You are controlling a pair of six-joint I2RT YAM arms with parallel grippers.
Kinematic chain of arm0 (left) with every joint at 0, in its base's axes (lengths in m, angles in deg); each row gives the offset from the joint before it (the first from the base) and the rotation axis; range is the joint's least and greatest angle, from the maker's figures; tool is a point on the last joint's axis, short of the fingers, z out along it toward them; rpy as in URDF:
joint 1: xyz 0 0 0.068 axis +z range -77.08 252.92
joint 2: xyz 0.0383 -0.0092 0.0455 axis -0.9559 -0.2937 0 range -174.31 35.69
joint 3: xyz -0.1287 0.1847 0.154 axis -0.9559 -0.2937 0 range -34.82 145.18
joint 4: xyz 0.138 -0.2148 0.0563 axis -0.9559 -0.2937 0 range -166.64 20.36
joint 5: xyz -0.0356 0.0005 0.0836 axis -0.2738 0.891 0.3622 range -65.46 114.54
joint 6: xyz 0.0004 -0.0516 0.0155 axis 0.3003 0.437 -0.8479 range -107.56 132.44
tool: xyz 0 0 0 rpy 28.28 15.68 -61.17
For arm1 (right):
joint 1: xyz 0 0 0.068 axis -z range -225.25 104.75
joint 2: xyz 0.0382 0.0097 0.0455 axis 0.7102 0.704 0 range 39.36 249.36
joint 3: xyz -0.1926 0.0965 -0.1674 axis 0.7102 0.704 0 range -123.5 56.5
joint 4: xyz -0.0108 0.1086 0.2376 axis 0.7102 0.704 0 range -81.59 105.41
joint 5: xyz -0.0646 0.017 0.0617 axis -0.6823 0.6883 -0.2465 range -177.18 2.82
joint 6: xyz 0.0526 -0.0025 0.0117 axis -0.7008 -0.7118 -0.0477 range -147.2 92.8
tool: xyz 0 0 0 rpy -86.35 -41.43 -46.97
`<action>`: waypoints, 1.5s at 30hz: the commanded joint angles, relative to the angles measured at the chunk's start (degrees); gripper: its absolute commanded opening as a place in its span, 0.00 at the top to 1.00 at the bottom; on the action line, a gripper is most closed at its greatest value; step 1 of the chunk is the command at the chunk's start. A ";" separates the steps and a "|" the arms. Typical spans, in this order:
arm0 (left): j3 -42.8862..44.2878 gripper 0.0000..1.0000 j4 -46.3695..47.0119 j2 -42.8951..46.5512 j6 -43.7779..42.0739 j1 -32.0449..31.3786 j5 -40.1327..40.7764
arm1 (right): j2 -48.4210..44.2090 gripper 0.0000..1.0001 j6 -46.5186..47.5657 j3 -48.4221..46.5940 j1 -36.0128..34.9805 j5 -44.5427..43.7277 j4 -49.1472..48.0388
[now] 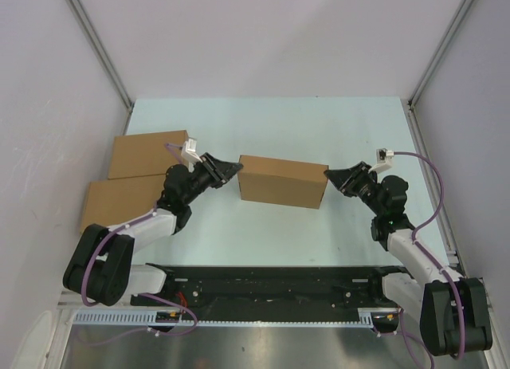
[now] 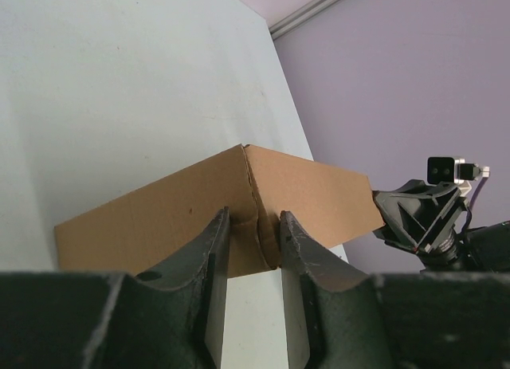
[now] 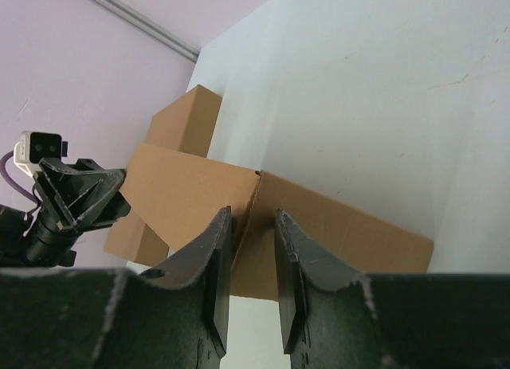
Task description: Fold the paper box
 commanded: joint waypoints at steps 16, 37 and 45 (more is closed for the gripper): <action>-9.94 1.00 -17.69 13.42 -6.92 -17.37 16.40 | -9.09 0.88 6.07 0.54 -19.87 -24.28 40.62; -23.84 0.93 -29.20 32.51 -1.20 -23.18 21.68 | -14.29 0.84 -15.29 3.62 -50.99 -41.87 56.90; -26.40 0.73 -26.84 29.18 0.21 -24.33 23.87 | -9.27 0.52 -13.37 4.32 -49.42 -42.49 53.03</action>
